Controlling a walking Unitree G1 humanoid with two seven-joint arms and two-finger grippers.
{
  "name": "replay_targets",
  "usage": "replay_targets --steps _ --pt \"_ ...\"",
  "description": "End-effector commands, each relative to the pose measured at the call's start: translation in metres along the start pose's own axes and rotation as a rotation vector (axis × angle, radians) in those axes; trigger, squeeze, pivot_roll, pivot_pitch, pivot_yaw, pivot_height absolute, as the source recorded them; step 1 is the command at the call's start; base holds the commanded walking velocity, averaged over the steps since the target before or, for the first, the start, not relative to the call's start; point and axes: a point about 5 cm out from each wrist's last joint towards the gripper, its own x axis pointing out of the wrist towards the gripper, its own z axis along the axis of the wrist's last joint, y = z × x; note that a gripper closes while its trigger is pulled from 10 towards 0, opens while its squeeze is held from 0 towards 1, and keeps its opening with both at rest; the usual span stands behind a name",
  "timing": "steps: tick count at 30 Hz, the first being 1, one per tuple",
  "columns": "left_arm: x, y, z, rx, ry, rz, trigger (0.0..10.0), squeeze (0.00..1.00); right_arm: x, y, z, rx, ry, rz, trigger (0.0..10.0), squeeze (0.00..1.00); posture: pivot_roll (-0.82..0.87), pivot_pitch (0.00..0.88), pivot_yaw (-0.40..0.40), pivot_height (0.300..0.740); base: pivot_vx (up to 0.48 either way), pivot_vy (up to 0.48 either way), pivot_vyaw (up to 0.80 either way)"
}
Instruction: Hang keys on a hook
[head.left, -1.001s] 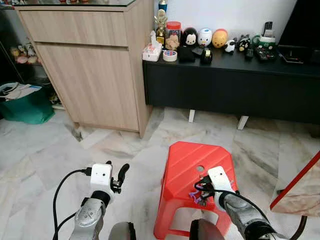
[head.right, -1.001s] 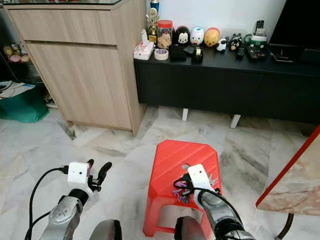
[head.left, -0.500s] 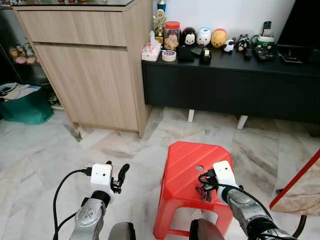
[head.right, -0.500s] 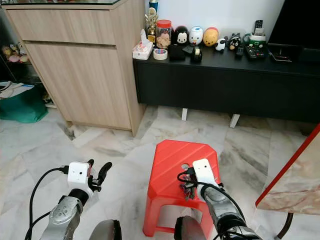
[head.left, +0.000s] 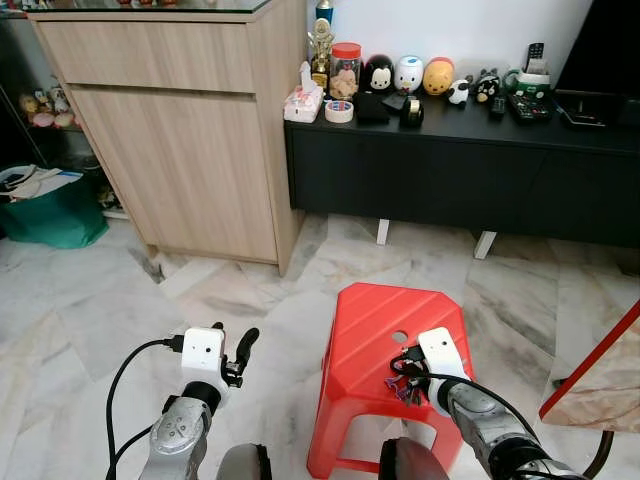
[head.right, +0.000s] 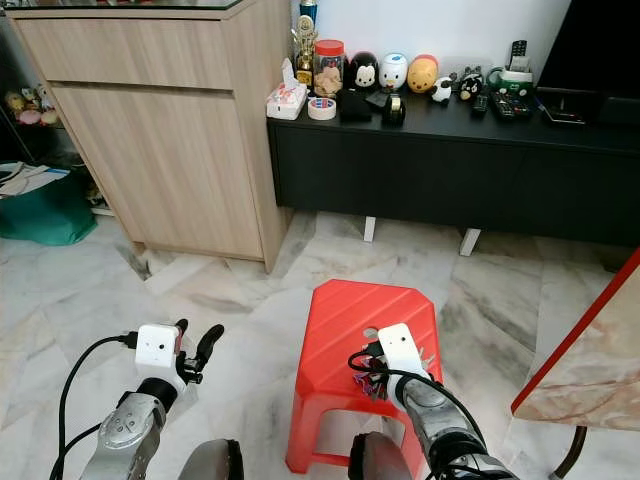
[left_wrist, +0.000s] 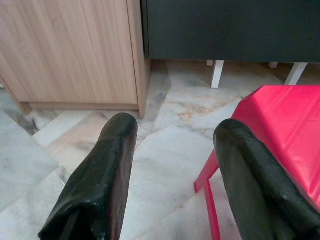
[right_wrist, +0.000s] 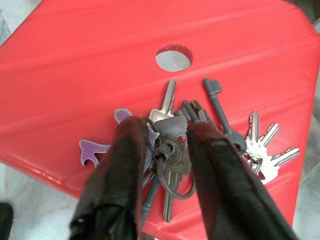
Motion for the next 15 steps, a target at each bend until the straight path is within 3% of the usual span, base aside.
replay_targets --steps 1,11,15 --pt "-0.003 0.001 -0.006 0.008 0.030 -0.002 10.0 0.00 0.000 -0.005 0.015 0.001 -0.081 -0.014 10.0 0.00 0.05 0.021 -0.023 0.597 0.000 0.000 0.00" --pt "-0.002 0.002 -0.006 0.008 0.031 -0.001 10.0 0.00 -0.004 -0.010 0.028 -0.150 -0.119 0.073 10.0 0.00 0.05 0.022 -0.023 0.597 0.000 0.000 0.00" --pt "-0.001 0.001 -0.006 0.007 0.032 -0.005 10.0 0.00 -0.009 -0.019 0.014 -0.417 -0.028 0.079 10.0 0.00 0.04 0.022 -0.023 0.597 0.000 0.000 0.00"
